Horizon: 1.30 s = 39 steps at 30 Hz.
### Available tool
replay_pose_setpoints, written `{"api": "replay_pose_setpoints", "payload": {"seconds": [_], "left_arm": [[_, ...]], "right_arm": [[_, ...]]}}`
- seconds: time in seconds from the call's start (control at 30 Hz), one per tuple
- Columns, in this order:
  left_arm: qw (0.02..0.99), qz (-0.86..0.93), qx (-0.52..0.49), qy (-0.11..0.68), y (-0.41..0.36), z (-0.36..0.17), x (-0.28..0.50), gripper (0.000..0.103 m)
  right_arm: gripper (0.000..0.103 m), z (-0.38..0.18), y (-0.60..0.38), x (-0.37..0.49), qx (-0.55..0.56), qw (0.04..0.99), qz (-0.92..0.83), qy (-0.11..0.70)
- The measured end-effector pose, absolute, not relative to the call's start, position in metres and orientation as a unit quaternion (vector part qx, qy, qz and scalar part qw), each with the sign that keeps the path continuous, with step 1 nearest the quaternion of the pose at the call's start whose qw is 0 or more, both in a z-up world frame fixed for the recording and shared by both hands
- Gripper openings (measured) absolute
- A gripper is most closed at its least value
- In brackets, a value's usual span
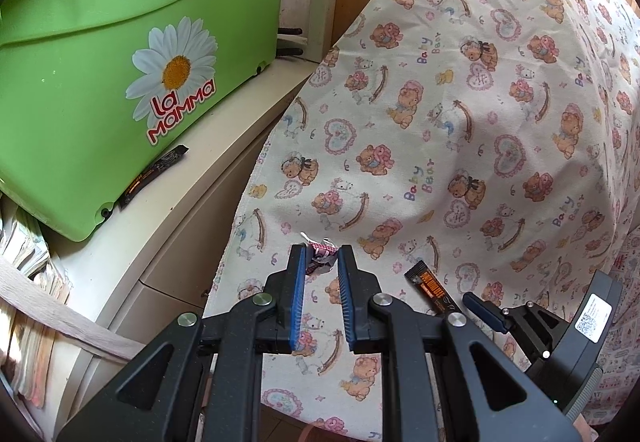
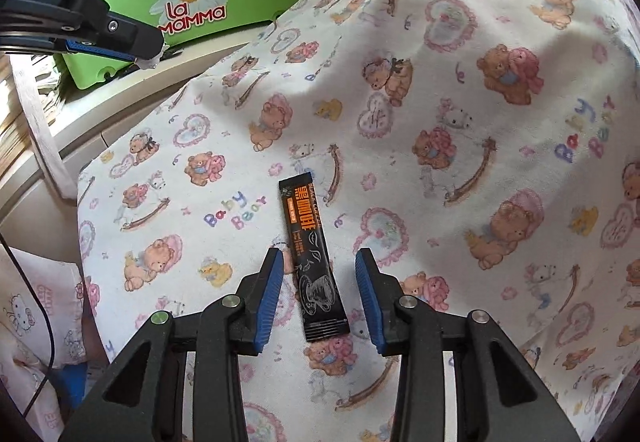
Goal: Collect trash
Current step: 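Grasp the small silver keychain with the left tool while the right tool grasps the black-orange wrapper, then carry keychain and wrapper over the pink basket and open both tools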
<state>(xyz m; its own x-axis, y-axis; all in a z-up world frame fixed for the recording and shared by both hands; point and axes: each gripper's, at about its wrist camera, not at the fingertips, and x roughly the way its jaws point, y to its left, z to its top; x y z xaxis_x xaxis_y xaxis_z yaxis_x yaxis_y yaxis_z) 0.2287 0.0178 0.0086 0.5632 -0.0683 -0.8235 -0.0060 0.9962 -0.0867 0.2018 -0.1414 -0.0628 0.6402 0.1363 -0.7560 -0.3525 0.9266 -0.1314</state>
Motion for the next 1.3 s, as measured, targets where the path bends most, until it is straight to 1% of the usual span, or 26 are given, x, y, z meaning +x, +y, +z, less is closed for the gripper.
{"api": "replay_pose_setpoints", "payload": {"seconds": [0.03,0.07,0.33,0.5,0.7,0.8,0.93,1.3], "left_arm": [[0.883,-0.018,-0.039,0.467,0.018,0.009,0.229,0.015],[0.884,-0.018,-0.038,0.466,0.018,0.009,0.229,0.015],[0.883,-0.019,-0.033,0.468,0.017,0.007,0.228,0.015],[0.887,-0.025,-0.027,0.461,0.014,0.01,0.225,0.015],[0.891,-0.029,-0.028,0.453,0.012,0.013,0.216,0.015],[0.892,-0.032,-0.029,0.45,0.01,0.015,0.207,0.015],[0.893,-0.039,-0.038,0.447,0.005,0.02,0.191,0.015],[0.902,-0.065,-0.028,0.426,-0.012,0.042,0.117,0.015]], "right_arm": [[0.026,-0.063,-0.142,0.203,-0.129,0.895,0.138,0.404],[0.022,-0.063,-0.143,0.204,-0.122,0.895,0.14,0.407],[0.014,-0.06,-0.136,0.208,-0.104,0.901,0.111,0.407],[0.012,-0.048,-0.139,0.207,-0.067,0.908,0.102,0.4],[0.012,-0.021,-0.155,0.182,-0.017,0.918,0.107,0.381],[0.012,-0.001,-0.165,0.167,0.01,0.924,0.12,0.363],[0.012,0.021,-0.171,0.138,0.019,0.935,0.122,0.333],[0.012,0.019,-0.189,0.053,0.092,0.935,0.105,0.325]]}}
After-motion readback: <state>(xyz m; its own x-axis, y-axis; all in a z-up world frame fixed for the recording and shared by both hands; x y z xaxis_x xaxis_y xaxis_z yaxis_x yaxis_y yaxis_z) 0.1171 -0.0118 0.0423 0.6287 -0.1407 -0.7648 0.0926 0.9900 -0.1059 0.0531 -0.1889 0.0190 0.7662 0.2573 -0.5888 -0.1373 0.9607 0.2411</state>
